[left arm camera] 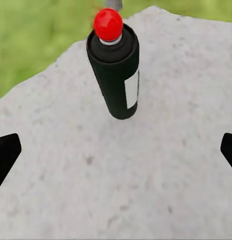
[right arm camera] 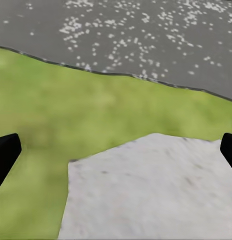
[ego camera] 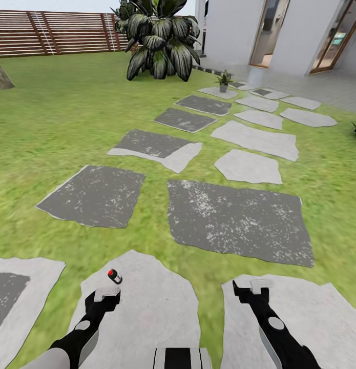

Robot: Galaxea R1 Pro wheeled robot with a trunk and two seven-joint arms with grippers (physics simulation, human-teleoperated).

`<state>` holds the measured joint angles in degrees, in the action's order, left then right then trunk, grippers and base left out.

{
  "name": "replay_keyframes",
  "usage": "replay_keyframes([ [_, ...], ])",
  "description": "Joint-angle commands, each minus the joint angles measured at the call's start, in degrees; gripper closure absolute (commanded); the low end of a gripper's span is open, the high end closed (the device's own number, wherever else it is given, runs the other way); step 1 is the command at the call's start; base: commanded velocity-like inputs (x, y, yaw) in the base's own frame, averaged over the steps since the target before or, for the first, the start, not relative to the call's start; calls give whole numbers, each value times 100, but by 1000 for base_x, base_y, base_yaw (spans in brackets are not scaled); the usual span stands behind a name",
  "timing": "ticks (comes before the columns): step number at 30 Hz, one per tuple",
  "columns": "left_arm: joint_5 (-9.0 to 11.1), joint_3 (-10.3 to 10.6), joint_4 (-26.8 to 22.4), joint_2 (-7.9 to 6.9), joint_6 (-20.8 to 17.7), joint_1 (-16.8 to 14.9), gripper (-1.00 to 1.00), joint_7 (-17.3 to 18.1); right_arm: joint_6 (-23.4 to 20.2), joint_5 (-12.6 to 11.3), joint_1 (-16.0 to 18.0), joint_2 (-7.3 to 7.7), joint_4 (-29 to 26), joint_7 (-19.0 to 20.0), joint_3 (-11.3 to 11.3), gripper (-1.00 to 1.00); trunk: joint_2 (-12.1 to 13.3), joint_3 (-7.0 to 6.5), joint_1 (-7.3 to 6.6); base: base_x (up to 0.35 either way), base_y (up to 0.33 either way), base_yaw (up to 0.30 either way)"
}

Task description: Pick up the pesticide atomizer in the garden and spray insectifuge to fully cover both potted plants in the garden.

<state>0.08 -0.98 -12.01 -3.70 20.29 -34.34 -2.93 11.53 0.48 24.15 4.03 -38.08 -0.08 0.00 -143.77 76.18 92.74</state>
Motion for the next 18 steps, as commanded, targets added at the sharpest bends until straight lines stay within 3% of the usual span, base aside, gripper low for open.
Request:
replay_keyframes([
  [1, 0, -8, 6, 1, 19, -3, -100, -6, 16, 5, 2, 1, 2, -1, 0, -100, -1, 4, -1, 23, 85, 0],
  [12, 0, 1, 3, 12, 19, -3, -100, -6, 16, 5, 2, 1, 4, -1, 0, -100, -1, 4, -1, 39, 42, -1],
  [18, -10, 3, 5, 15, 26, -3, -100, -4, 16, 4, 2, 1, 4, -1, 0, -100, -1, 4, -1, 106, 104, -151],
])
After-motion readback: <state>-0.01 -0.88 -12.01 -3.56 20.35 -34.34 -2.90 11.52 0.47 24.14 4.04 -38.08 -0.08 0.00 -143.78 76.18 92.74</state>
